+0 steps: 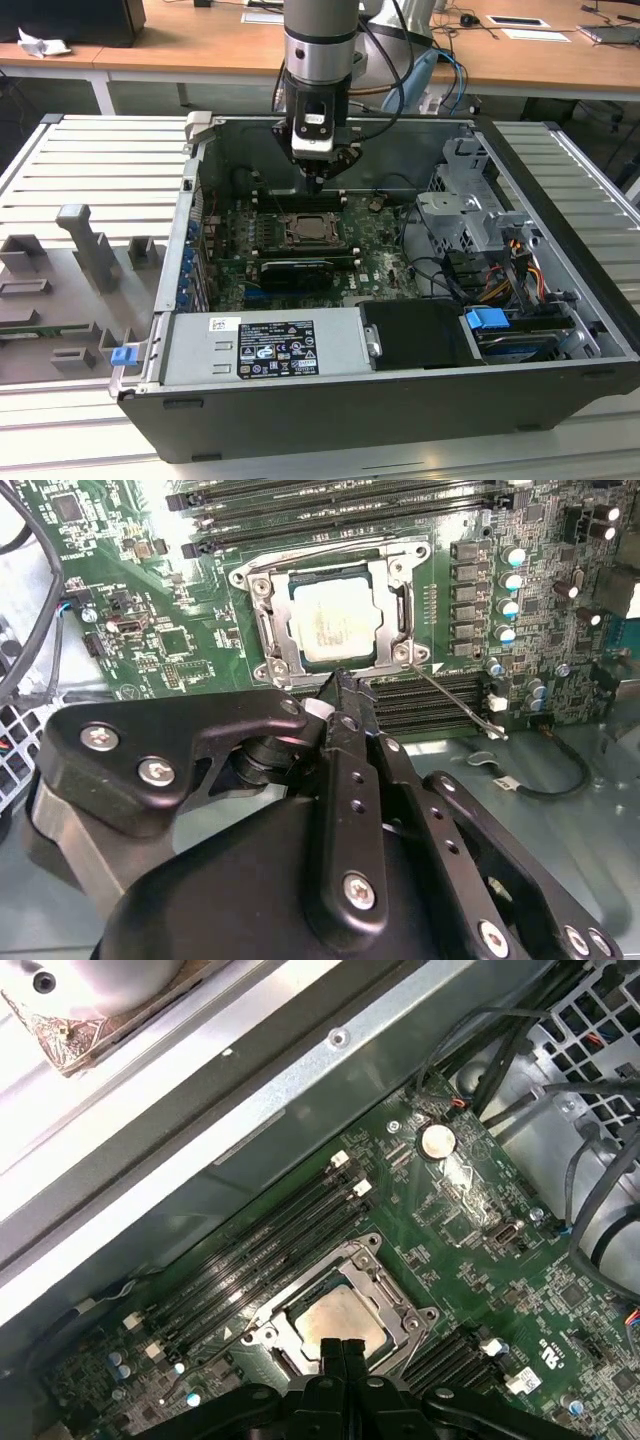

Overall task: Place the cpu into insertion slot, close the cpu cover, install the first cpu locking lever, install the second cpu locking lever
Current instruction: 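Install the first cpu locking lever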

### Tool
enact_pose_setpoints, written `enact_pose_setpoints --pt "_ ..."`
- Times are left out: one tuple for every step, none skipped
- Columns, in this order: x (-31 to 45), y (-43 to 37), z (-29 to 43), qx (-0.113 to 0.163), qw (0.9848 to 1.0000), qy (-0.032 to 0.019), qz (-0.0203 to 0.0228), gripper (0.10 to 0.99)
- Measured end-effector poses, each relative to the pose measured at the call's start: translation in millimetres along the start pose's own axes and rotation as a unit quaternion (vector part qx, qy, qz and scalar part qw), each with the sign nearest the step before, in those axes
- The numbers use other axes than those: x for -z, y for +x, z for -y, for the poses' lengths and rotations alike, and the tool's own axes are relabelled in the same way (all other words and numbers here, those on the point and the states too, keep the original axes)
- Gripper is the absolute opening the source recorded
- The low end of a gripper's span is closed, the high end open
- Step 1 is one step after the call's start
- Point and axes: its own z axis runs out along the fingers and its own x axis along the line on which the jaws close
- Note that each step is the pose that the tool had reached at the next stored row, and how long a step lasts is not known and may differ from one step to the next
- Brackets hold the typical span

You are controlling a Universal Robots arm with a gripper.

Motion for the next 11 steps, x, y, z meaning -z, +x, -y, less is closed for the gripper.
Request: enact_pose_setpoints --pt "0.0 0.0 0.1 0.002 1.0 0.0 -0.0001 0.106" --pt "-0.1 -0.1 0.1 0.003 1.0 0.0 -0.0002 0.106" --pt "-0.1 -0.1 0.2 0.006 1.0 0.0 -0.0003 0.106" --pt "-0.2 -0.1 0.2 0.007 1.0 0.0 -0.0004 0.106" --pt "-0.3 -0.2 0.3 0.011 0.9999 -0.0001 -0.0006 0.106" --pt "-0.3 -0.2 0.3 0.013 0.9999 -0.0001 -0.0007 0.106" --pt "-0.4 -0.3 0.4 0.014 0.9999 0.0 -0.0007 0.106" --pt "-0.4 -0.3 0.4 0.016 0.9999 0.0 -0.0008 0.106" --pt "-0.4 -0.4 0.5 0.017 0.9999 -0.0001 -0.0009 0.106" --pt "-0.5 -0.5 0.7 0.018 0.9998 0.0 -0.001 0.106" --pt "-0.5 -0.5 0.8 0.019 0.9998 0.0 -0.001 0.106"
